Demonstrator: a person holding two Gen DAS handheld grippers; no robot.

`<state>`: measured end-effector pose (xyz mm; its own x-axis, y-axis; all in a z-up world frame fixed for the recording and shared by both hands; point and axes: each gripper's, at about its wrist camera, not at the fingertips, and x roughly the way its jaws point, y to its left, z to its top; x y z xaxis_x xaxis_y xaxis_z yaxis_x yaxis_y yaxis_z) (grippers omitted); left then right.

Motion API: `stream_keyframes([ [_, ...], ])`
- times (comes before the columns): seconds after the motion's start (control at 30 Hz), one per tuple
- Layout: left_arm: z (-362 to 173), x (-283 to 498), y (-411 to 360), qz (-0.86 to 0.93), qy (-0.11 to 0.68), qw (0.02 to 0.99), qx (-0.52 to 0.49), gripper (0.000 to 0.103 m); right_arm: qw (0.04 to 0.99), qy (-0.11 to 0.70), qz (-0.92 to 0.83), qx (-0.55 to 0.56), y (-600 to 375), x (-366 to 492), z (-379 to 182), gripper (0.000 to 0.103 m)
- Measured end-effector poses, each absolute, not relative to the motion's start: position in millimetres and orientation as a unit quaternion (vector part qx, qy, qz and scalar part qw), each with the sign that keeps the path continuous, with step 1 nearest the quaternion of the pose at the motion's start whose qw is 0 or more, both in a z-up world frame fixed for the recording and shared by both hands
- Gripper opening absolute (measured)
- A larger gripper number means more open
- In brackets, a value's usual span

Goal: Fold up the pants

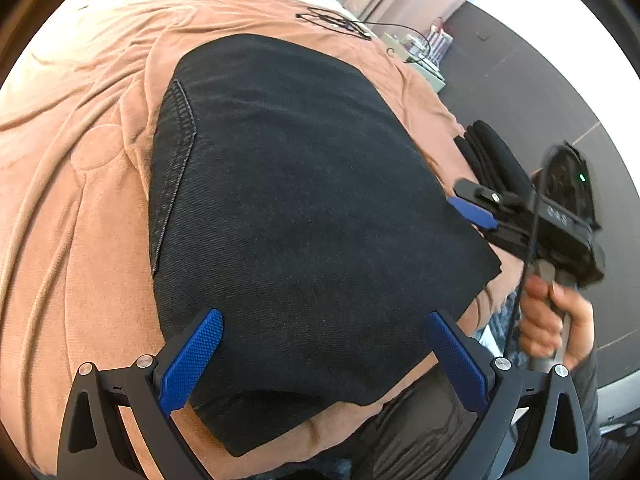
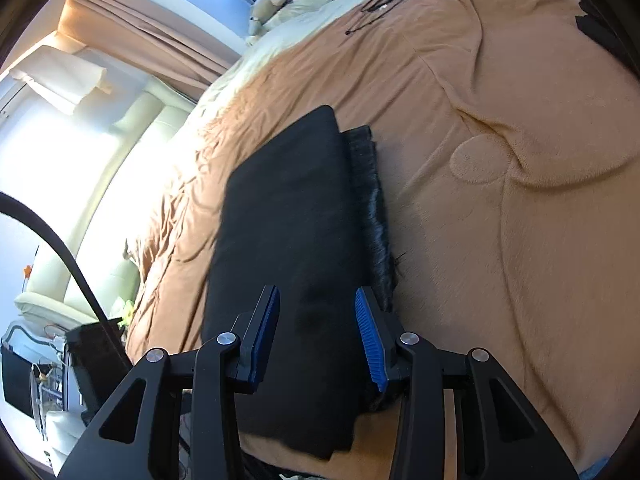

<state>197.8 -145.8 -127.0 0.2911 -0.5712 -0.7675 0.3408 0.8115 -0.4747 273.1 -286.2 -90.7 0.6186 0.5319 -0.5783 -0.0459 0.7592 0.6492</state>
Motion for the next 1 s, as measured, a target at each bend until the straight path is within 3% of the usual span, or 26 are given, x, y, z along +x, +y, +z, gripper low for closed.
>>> stream_keyframes([
  [0.3,-126,187,-152,-0.266,0.515,0.811,-0.082,0.102,0.839,0.431,0.184,0.276,-279,289,-93,0.037],
  [0.4,-124,185,-151,-0.253,0.511,0.817,-0.081,0.092,0.837,0.444,0.183,0.262,-275,291,-93,0.020],
  [0.43,-123,186,-149,-0.245,0.510,0.820,-0.082,0.084,0.838,0.439,0.190,0.264,-275,289,-89,0.011],
  [0.47,-121,186,-144,-0.238,0.509,0.822,-0.086,0.078,0.840,0.430,0.195,0.267,-276,286,-84,0.007],
  [0.53,-118,189,-134,-0.231,0.507,0.824,-0.101,0.075,0.844,0.417,0.200,0.270,-276,280,-76,0.004],
  [0.8,-112,196,-105,-0.218,0.501,0.827,-0.133,0.075,0.856,0.391,0.205,0.270,-276,246,-55,0.003],
  [1.0,-125,202,-95,-0.208,0.514,0.817,-0.157,0.060,0.855,0.403,0.182,0.271,-282,228,-74,0.003],
])
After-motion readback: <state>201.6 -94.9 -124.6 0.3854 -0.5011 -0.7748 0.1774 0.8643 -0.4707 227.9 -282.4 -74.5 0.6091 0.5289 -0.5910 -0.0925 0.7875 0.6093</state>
